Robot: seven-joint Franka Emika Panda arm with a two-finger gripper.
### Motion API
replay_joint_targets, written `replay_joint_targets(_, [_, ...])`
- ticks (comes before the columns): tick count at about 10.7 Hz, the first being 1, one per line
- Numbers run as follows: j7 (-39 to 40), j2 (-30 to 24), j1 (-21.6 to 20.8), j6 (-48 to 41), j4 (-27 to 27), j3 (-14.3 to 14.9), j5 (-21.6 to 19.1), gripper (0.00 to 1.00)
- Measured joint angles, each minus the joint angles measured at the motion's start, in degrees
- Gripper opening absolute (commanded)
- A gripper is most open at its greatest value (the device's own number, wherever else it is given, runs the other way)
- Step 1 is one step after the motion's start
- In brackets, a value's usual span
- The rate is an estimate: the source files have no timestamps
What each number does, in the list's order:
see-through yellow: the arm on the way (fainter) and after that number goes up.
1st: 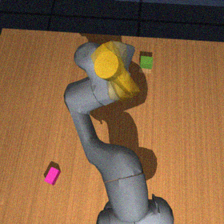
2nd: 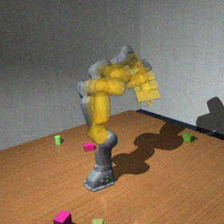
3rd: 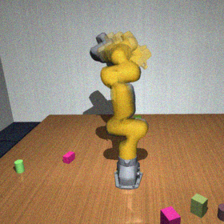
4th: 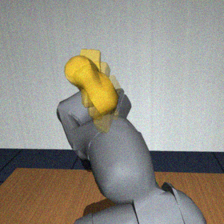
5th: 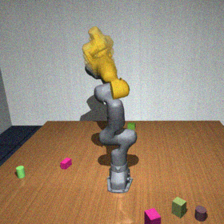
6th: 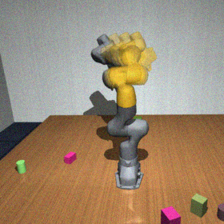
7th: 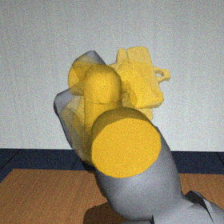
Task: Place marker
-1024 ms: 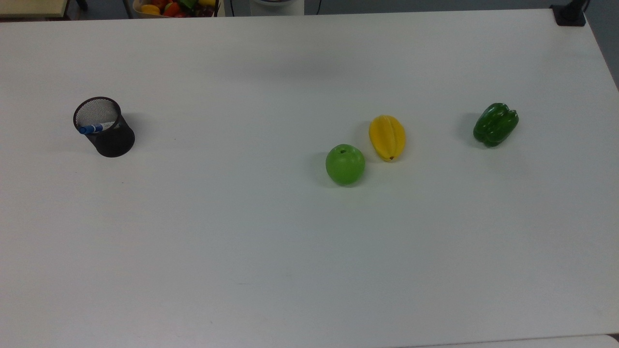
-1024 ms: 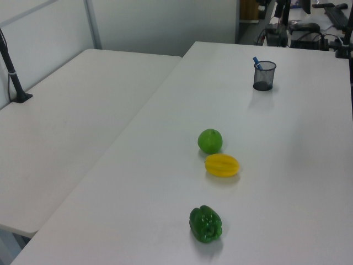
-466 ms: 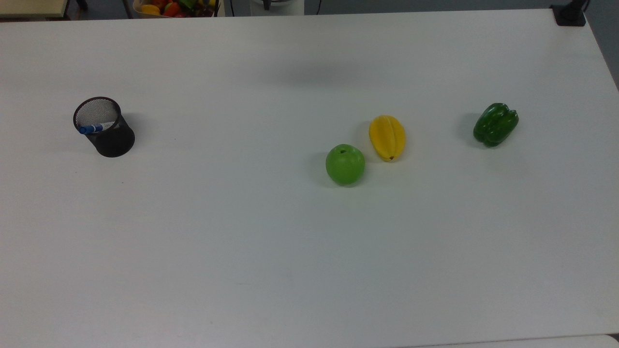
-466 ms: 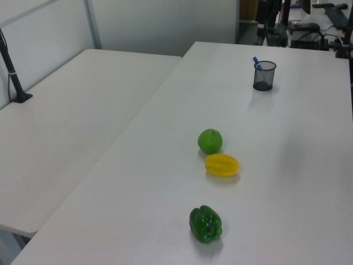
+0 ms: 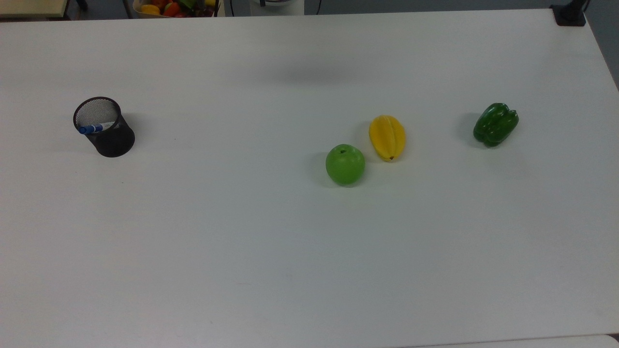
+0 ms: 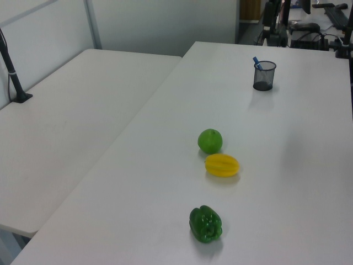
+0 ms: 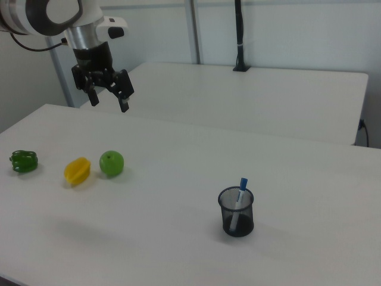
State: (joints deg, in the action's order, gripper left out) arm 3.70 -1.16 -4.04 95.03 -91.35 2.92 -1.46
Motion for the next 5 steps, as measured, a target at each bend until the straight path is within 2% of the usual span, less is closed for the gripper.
replay_joint_targets(5, [0.21, -0.57, -0.12, 0.04, -0.58, 0.0, -0.01, 1.0])
